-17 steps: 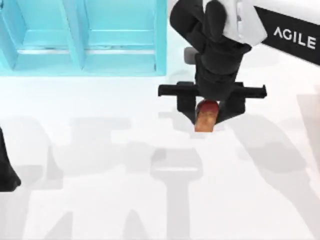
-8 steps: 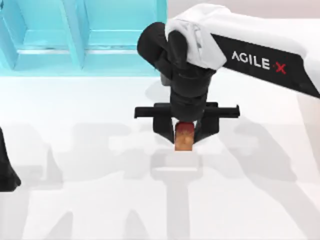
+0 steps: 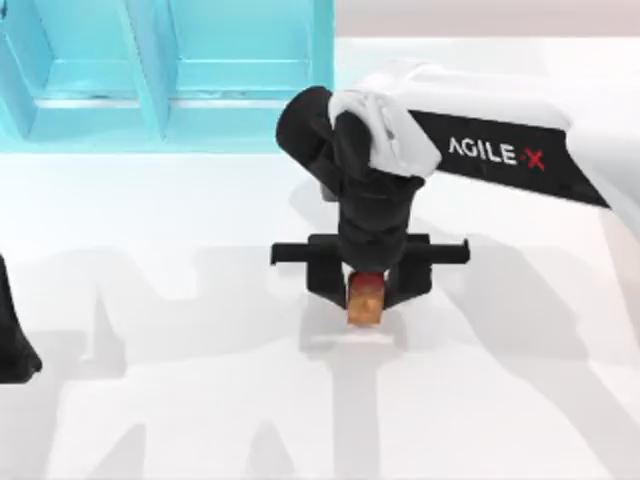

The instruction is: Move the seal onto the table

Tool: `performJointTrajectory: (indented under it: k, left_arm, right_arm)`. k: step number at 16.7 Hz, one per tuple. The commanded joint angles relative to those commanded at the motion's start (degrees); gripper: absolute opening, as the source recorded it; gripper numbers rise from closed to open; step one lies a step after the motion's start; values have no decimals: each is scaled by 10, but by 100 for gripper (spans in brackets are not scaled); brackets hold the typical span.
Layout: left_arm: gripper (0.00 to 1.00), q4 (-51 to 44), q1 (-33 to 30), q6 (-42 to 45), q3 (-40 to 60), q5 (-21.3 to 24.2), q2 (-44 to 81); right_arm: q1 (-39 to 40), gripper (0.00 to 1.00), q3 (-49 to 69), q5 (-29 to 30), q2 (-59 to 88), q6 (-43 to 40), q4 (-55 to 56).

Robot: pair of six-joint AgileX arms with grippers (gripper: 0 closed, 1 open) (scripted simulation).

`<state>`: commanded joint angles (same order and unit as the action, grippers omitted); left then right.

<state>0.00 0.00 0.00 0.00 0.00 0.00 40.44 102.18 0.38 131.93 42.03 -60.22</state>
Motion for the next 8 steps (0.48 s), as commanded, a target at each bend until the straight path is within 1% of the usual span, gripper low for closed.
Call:
performJointTrajectory:
  k: [3, 8]
  left_arm:
    - [100, 0, 0, 0, 0, 0, 0]
    - [100, 0, 0, 0, 0, 0, 0]
  right_arm:
    - [0, 0, 0, 0, 0, 0, 0]
    - [0, 38, 0, 0, 0, 0, 0]
